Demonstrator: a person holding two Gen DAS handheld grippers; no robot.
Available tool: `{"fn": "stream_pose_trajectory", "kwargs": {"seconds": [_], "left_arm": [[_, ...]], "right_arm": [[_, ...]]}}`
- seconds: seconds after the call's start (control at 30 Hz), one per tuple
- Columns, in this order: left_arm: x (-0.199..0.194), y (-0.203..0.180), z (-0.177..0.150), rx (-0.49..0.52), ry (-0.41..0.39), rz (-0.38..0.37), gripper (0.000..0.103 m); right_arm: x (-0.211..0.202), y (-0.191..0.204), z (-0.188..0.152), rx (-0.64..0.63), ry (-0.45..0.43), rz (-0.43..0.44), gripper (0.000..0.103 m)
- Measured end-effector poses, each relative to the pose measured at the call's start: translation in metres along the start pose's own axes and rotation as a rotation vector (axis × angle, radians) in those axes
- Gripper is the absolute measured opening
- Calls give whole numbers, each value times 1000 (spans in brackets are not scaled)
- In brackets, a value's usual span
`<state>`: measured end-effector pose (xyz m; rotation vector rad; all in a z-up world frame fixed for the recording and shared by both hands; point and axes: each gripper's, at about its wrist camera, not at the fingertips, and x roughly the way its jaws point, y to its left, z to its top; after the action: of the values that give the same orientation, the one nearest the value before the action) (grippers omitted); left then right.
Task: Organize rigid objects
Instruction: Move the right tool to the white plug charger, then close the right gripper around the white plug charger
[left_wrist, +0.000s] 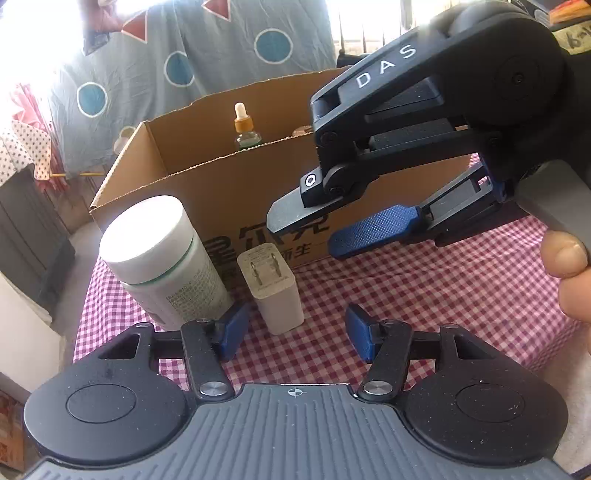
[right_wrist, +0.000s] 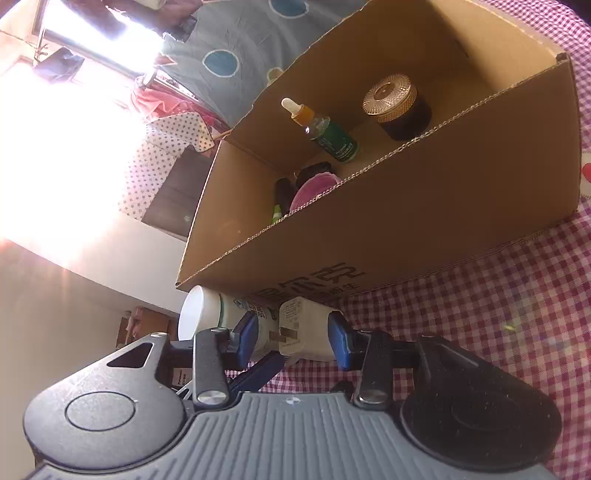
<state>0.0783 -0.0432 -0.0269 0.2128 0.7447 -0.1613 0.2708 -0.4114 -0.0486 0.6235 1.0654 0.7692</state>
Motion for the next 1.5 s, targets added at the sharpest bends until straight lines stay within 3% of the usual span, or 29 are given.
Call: {"fn": "stream_pose_trajectory", "kwargs": {"seconds": [0.23,0.47,1.17,1.5], "left_arm": [[22,4,3,-32,58,18,47],[27,9,10,-48,49,-8,45],[3,-27,7,38,30,-269,45],[15,-32,16,61,43,-231,31]], "right_arm": [[35,-7,9,14,55,-3,45],[47,-9,8,19,79,2,45],[-40,-55,-28,168,-17,-34,45],[-51,-82,-26,256,-40,5,45]]}}
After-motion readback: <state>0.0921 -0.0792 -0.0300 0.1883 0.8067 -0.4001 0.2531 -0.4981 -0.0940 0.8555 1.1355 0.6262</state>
